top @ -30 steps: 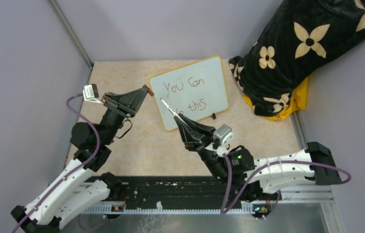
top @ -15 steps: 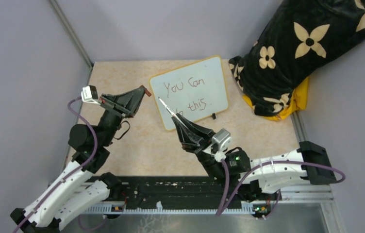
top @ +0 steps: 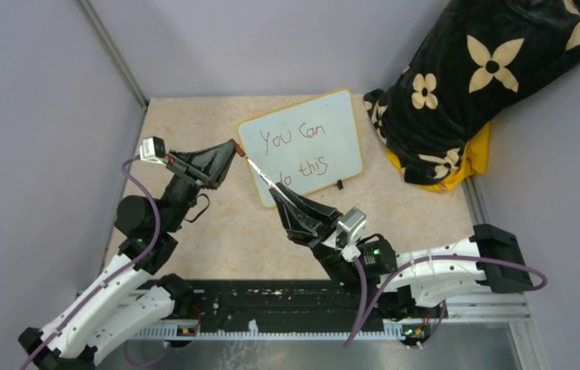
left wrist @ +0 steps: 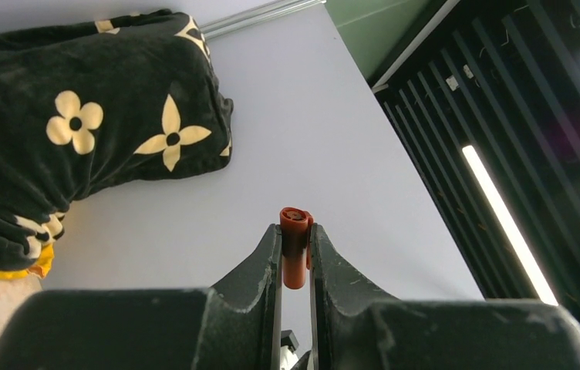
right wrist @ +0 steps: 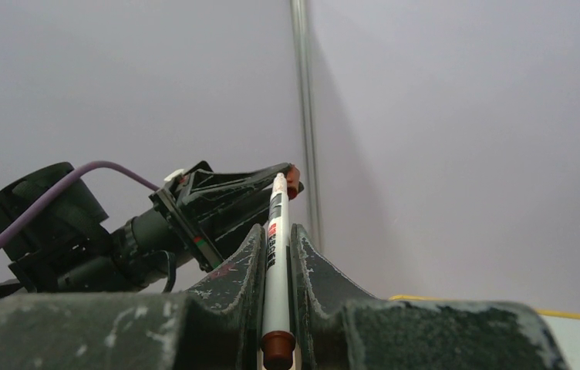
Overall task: Write a sentence on the whiteboard
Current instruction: Close the whiteboard marker at the center of the board.
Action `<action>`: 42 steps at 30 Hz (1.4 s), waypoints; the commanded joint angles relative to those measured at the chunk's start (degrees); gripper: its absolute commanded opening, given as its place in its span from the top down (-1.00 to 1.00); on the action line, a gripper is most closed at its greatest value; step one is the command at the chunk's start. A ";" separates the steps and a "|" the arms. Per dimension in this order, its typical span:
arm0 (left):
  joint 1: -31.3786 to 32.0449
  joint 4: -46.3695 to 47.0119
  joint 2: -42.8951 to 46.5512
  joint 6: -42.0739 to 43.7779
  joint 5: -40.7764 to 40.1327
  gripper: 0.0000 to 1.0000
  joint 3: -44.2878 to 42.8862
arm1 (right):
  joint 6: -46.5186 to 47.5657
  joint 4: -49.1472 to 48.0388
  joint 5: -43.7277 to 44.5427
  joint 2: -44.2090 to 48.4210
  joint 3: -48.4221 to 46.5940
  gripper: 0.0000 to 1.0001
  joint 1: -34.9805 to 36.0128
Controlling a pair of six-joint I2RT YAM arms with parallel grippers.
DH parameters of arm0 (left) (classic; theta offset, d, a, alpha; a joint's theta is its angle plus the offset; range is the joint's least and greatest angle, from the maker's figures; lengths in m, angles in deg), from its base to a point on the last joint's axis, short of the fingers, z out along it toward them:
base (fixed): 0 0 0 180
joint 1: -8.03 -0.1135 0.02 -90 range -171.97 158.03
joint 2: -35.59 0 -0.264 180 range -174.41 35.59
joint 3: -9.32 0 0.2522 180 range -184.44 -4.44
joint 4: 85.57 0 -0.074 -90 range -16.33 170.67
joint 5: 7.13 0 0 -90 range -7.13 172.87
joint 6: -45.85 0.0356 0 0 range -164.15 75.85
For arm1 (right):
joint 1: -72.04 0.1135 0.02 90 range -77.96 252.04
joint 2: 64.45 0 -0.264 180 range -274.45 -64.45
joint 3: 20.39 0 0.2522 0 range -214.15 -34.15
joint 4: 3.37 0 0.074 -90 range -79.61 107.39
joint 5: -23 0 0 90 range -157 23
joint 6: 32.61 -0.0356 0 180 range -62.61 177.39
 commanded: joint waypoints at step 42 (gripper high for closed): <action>-0.16 -1.35 3.40 -2.59 -2.10 1.00 2.77 | -3.39 3.52 3.20 4.18 2.35 1.00 1.00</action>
